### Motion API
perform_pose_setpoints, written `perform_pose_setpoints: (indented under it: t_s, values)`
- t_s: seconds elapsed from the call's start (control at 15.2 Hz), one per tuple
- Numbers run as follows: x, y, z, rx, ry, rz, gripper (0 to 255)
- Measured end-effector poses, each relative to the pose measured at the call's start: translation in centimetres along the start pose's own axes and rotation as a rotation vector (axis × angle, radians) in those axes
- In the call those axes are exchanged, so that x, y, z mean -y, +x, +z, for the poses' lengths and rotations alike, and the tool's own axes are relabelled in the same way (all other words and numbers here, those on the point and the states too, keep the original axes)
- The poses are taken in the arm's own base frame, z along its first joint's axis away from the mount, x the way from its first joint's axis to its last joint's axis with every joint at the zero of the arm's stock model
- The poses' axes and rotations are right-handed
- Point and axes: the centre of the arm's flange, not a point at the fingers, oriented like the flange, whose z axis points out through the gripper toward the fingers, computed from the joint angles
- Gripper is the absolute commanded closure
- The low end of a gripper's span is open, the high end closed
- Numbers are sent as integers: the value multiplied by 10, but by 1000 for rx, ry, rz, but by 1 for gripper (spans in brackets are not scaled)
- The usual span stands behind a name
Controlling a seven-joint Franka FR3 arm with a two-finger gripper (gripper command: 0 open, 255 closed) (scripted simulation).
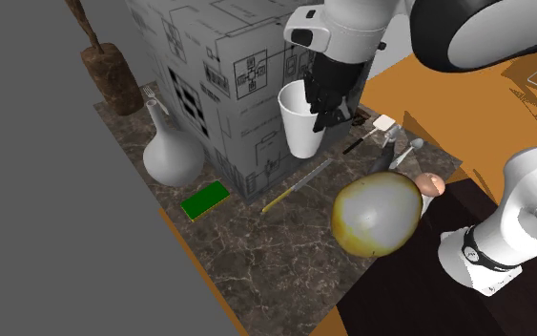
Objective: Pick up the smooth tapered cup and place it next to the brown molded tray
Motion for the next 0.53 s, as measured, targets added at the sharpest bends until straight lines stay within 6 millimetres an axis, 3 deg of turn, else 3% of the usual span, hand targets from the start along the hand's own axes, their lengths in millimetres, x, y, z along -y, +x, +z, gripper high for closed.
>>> perform_pose_setpoints:
  t_s: [0.53]
  values:
    - [-20, -105, -1, 0, 0, 0, 255]
